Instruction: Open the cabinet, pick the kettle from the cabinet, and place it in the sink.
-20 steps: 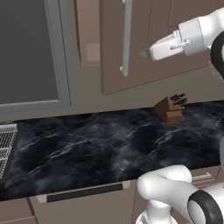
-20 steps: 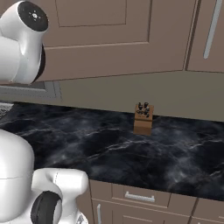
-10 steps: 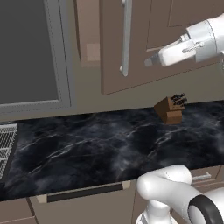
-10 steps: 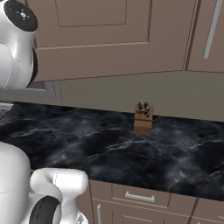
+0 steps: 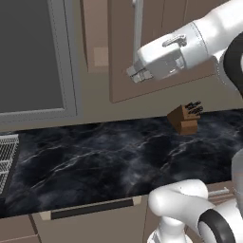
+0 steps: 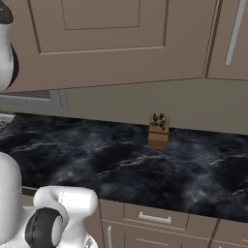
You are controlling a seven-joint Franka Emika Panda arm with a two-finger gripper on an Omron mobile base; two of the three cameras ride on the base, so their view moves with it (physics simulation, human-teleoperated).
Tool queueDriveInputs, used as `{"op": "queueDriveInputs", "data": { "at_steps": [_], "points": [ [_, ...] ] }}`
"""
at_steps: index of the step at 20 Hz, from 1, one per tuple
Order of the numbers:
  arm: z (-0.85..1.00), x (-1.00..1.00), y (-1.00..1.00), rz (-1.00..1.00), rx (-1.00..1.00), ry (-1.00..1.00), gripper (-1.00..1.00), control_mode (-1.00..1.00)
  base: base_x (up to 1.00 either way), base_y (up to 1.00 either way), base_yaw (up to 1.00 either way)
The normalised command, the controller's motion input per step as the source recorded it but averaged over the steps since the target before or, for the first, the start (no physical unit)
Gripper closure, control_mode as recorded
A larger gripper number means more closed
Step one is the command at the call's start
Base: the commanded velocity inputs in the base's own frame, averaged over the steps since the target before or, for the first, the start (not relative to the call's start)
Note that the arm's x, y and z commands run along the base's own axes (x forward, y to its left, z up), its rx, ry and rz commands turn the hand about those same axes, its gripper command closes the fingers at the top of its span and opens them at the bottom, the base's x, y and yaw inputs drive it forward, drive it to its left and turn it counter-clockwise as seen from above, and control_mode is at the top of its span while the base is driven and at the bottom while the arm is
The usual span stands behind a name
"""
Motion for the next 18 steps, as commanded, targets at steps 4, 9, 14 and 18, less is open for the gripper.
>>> {"op": "queueDriveInputs", "data": {
  "at_steps": [4, 9, 14, 18],
  "points": [
    [-0.37, 0.09, 0.47, -0.34, -0.10, 0.25, -1.00, -1.00, 0.00, 0.00, 0.00],
    [-0.40, 0.18, 0.41, -0.46, -0.04, 0.21, -1.00, -1.00, 0.00, 0.00, 0.00],
    [-0.26, 0.22, 0.35, -0.47, 0.08, 0.11, -1.00, -1.00, 0.00, 0.00, 0.00],
    [-0.17, 0.23, 0.31, -0.46, 0.23, 0.02, -1.00, -1.00, 0.00, 0.00, 0.00]
  ]
}}
